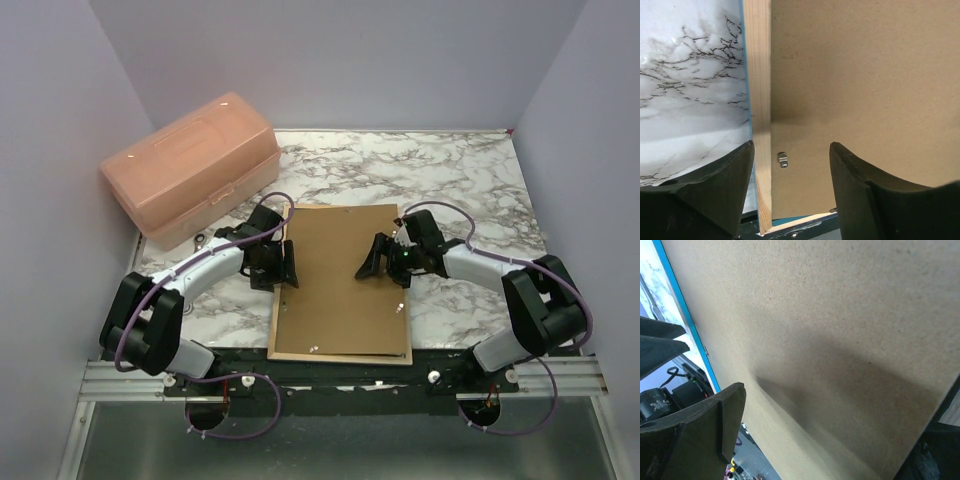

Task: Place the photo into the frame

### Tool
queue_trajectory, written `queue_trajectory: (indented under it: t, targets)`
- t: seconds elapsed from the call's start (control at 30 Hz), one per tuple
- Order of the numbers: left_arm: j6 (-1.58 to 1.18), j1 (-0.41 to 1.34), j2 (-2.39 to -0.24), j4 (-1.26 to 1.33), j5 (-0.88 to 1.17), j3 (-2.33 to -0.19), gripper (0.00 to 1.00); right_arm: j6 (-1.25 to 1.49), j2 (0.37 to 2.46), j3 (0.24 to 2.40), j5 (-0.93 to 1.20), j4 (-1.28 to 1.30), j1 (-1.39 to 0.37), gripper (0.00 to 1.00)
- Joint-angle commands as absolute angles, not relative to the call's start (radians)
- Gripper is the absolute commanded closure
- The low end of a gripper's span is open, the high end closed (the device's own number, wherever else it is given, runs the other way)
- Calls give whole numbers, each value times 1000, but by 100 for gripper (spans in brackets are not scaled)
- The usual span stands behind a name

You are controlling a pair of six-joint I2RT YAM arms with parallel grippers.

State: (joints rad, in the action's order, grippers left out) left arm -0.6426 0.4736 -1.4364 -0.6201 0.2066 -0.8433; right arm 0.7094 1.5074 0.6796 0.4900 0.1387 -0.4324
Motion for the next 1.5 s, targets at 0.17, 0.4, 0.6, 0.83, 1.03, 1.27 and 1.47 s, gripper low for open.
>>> queue_trajectory:
  t: [0.17,0.4,0.6,0.83,1.03,1.27,1.47]
  targets:
    - [-680,478,-1353,-671,55,-874,25,618,1577,770,335,287,-490,11]
    - [-696,478,-1346,-691,-5,-872,28,580,1580,831,274,368,-514,0]
    - [-701,479,-1390,-671,-26,-852,32,572,1559,856,242,425,-527,0]
    - [-692,479,-1435,-633,-7,-846,40,568,1528,873,241,467,-527,0]
    - [-686,478,-1454,-629,0,-853,41,547,1516,906,215,526,-527,0]
    - [-681,478,-1436,-647,-8,-856,41,539,1485,936,191,584,-528,0]
    - [-683,478,-1427,-655,-9,-861,41,519,1480,971,150,631,-528,0]
